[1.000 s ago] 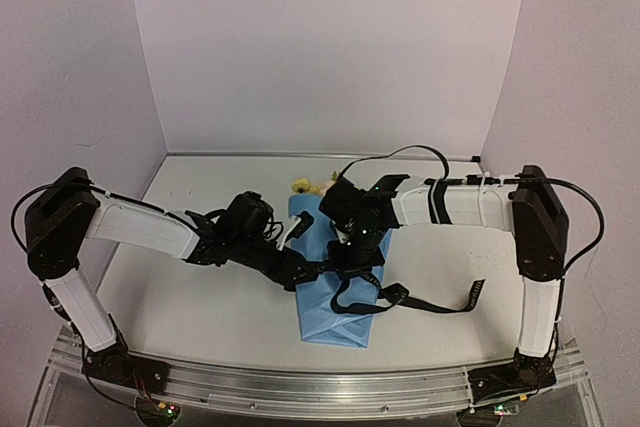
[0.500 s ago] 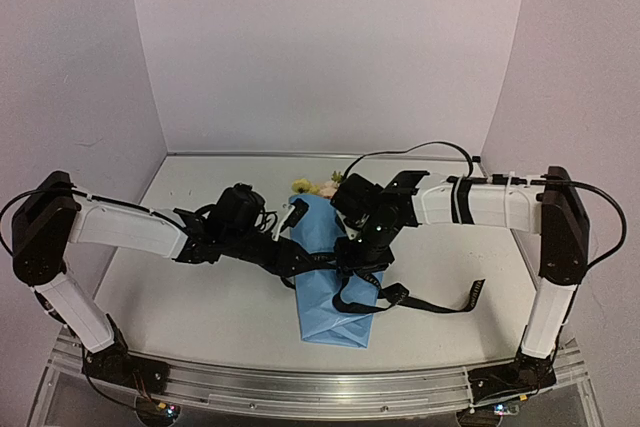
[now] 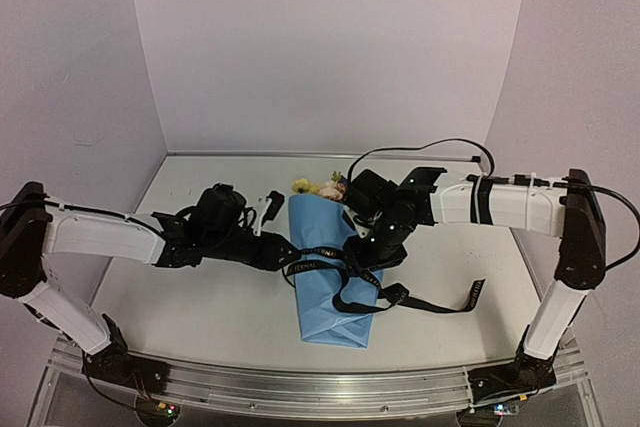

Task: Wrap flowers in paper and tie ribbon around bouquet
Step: Cross the ribbon over the folded bouquet.

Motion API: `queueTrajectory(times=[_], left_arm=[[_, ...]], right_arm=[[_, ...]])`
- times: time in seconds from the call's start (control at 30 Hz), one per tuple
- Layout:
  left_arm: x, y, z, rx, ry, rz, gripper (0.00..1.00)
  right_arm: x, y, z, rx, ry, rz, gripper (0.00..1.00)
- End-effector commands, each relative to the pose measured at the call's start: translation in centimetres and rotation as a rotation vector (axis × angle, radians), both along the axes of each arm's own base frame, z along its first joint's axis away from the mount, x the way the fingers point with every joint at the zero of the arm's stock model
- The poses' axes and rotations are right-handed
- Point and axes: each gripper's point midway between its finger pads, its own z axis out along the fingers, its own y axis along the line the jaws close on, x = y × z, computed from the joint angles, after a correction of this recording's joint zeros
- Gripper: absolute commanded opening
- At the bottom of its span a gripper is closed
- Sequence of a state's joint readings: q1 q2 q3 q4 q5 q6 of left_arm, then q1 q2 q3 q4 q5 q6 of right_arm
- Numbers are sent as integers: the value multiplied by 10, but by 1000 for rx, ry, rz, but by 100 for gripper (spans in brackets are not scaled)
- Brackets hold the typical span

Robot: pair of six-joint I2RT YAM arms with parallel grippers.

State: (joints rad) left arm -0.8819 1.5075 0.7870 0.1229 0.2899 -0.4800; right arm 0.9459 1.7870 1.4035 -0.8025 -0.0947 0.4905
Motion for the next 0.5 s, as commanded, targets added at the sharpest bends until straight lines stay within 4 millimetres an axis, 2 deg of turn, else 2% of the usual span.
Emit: queueTrajectory(times=[0.0, 0.13, 0.2, 0.3, 0.47], left_arm=[[37, 47, 18, 30, -53, 291, 42], [42, 82, -25, 79, 102, 410, 37], [41, 87, -41, 70, 186, 423, 37], [43, 82, -58, 102, 235, 410, 36], [57, 62, -72, 140, 241, 344, 37]], right_arm=[[3, 6, 22, 16, -21, 43, 53], [1, 7, 21, 20, -8, 45, 54], [1, 7, 20, 17, -6, 47, 54], [1, 8, 19, 17, -1, 49, 54], [-1, 8, 20, 23, 3, 49, 54]])
